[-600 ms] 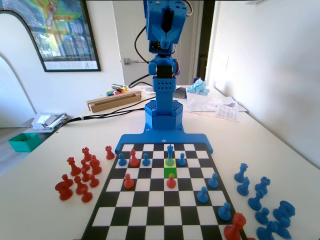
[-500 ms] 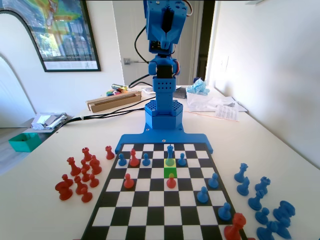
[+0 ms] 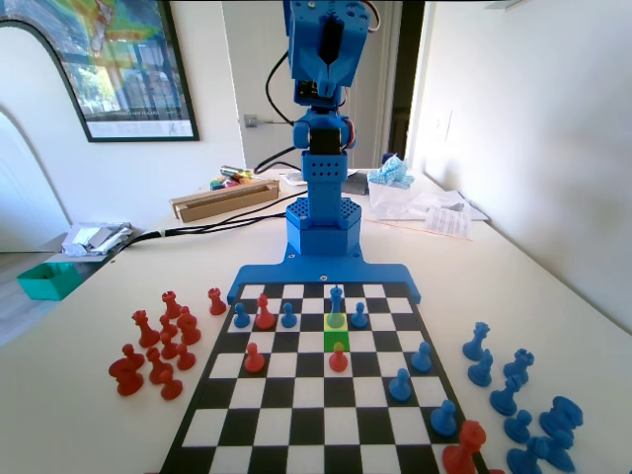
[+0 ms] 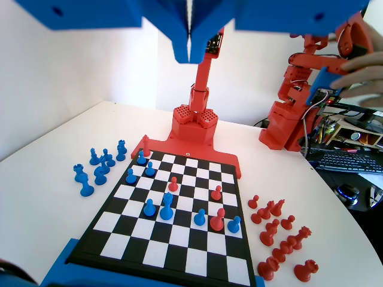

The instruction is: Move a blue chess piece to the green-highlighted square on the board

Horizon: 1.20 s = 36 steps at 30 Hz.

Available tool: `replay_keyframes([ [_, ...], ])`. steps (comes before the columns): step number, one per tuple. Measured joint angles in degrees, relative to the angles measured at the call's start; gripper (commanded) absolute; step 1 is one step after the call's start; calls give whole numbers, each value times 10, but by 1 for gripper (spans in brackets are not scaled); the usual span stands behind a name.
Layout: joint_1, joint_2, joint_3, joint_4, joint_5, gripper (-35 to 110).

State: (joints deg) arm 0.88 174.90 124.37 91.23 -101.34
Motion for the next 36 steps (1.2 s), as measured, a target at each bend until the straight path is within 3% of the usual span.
replay_keyframes([
  [26, -5, 0, 0, 0, -1, 1],
  [36, -25, -70, -42, -21, -135, 1],
])
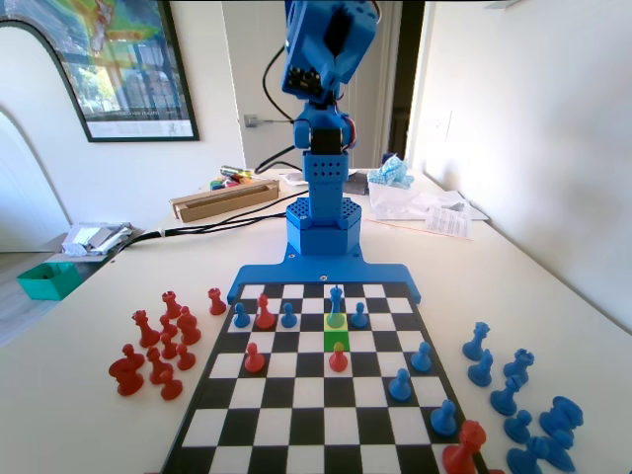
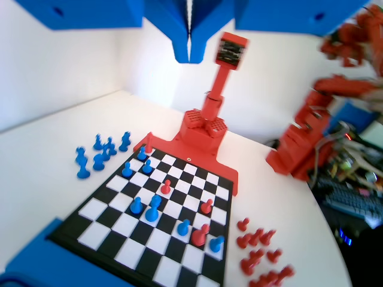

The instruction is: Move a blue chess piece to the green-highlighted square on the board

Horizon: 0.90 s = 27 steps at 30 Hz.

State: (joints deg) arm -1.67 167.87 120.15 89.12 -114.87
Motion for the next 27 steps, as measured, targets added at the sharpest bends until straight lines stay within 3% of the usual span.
replay_keyframes([
  [14, 13, -250, -45, -113, -293, 1],
  [27, 15, -470, -45, -66, -332, 1],
])
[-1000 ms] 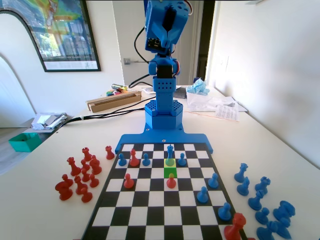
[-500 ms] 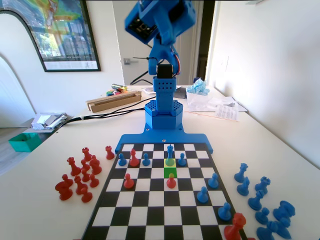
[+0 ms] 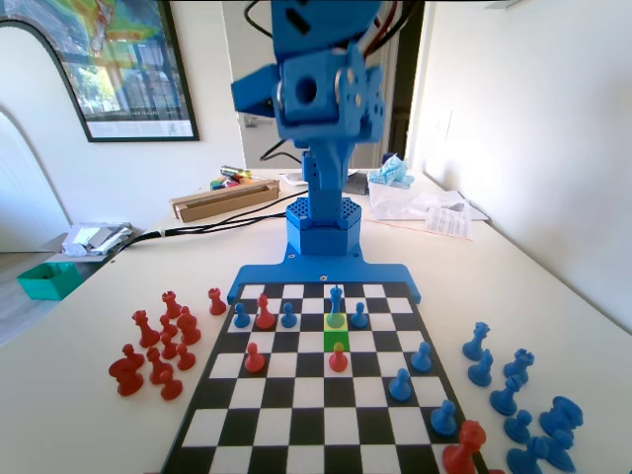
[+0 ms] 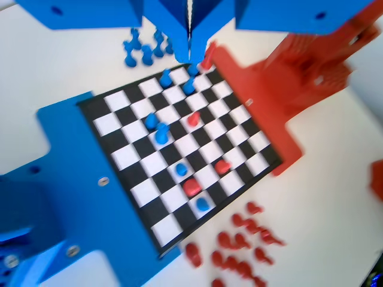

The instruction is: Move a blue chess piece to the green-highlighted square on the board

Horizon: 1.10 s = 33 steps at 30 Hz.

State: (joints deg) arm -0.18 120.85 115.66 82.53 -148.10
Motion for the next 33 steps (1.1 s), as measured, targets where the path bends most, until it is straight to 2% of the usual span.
replay_keyframes([
  [10, -26, -109, -18, 9, 51, 6],
  [18, -34, -124, 13, -59, 69, 13],
  [33, -31, -134, 121, -200, 79, 14],
])
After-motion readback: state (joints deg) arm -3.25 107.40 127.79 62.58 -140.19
